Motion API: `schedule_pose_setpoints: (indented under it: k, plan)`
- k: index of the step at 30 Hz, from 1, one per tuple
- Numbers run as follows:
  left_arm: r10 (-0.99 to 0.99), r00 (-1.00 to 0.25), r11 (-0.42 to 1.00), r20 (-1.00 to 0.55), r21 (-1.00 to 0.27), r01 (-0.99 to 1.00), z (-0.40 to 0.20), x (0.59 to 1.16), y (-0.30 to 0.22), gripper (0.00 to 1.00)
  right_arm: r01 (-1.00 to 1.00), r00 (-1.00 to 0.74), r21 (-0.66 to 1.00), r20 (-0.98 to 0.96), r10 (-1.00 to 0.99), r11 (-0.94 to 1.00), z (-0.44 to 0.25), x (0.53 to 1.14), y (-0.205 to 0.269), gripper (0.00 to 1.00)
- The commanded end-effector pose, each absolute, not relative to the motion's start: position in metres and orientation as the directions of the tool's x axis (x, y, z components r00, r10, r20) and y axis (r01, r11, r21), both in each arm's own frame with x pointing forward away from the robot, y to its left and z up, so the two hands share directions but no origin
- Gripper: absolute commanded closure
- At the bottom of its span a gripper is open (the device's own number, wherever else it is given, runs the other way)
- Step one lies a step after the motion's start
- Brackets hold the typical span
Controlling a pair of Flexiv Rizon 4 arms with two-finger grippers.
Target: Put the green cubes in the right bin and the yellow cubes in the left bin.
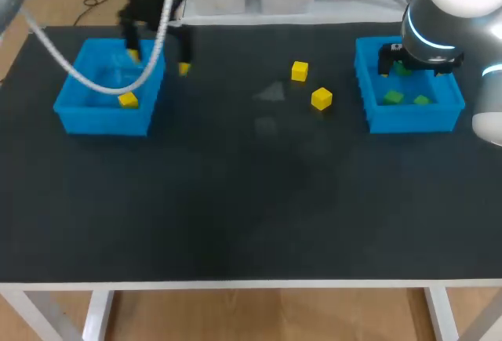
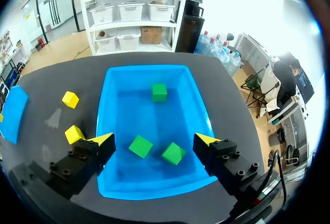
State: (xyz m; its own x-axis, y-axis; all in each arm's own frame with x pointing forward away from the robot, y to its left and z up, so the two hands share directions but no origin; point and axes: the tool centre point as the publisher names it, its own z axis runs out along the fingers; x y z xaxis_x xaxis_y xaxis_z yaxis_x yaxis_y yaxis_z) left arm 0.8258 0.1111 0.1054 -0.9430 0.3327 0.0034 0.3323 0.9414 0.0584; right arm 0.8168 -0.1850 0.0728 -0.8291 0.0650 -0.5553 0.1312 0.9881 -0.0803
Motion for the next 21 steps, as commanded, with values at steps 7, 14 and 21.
schedule_pose_setpoints:
  k: [7,14,21]
  plan:
    - [0.439,-0.835,0.890,-0.332,0.032,0.455,0.098,0.837,-0.014,0.00,0.133,-0.824,-0.079,-0.563,0.066,0.988,0.072,0.814,-0.186,0.00]
    - [0.447,-0.806,0.875,-0.387,0.005,0.483,0.084,0.853,-0.080,0.00,0.133,-0.824,-0.079,-0.563,0.066,0.988,0.072,0.814,-0.186,0.00]
    - [0.456,-0.806,0.879,-0.378,0.051,0.474,0.062,0.871,-0.115,0.00,0.133,-0.824,-0.079,-0.563,0.066,0.988,0.072,0.814,-0.186,0.00]
